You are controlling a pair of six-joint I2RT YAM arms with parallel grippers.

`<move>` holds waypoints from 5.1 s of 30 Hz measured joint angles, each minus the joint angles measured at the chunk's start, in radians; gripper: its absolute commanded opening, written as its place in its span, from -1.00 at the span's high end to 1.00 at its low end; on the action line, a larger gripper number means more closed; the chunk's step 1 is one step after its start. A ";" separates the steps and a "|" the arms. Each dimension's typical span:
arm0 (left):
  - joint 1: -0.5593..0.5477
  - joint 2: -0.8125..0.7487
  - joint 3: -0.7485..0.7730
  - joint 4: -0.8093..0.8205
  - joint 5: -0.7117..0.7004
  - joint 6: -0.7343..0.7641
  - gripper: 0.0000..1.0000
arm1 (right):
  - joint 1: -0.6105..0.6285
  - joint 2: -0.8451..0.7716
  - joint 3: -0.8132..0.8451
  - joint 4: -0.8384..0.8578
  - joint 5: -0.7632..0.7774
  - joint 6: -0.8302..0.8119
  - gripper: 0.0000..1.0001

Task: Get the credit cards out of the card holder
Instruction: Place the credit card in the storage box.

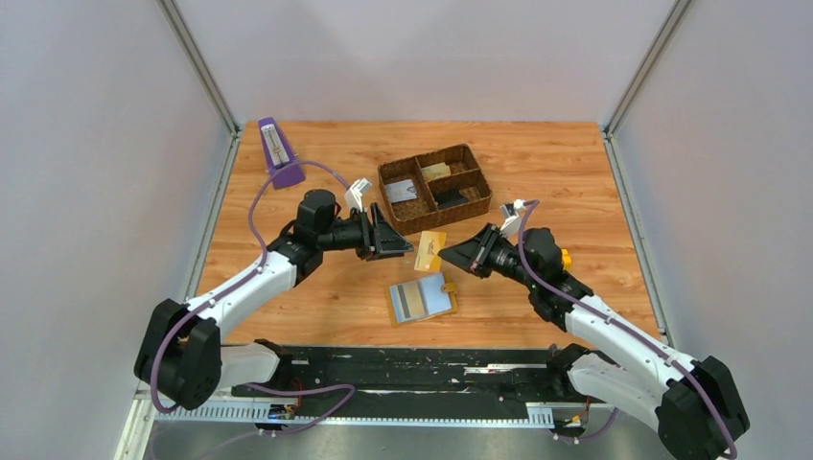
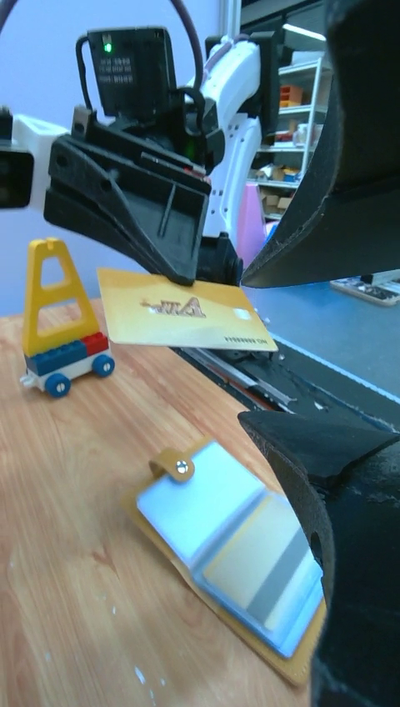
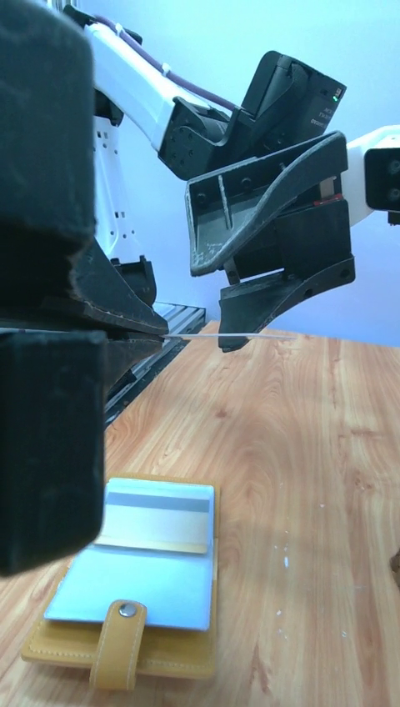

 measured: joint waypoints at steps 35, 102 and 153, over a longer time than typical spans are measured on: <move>-0.005 0.122 -0.120 0.523 0.181 -0.308 1.00 | 0.031 0.074 -0.048 0.183 -0.105 0.040 0.55; 0.040 0.067 0.177 -0.501 -0.011 0.459 -1.00 | -0.318 0.489 0.639 -0.514 -0.433 -0.663 1.00; 0.161 -0.021 0.218 -0.796 -0.520 0.546 -1.00 | -0.381 1.300 1.239 -0.277 -0.240 -0.482 1.00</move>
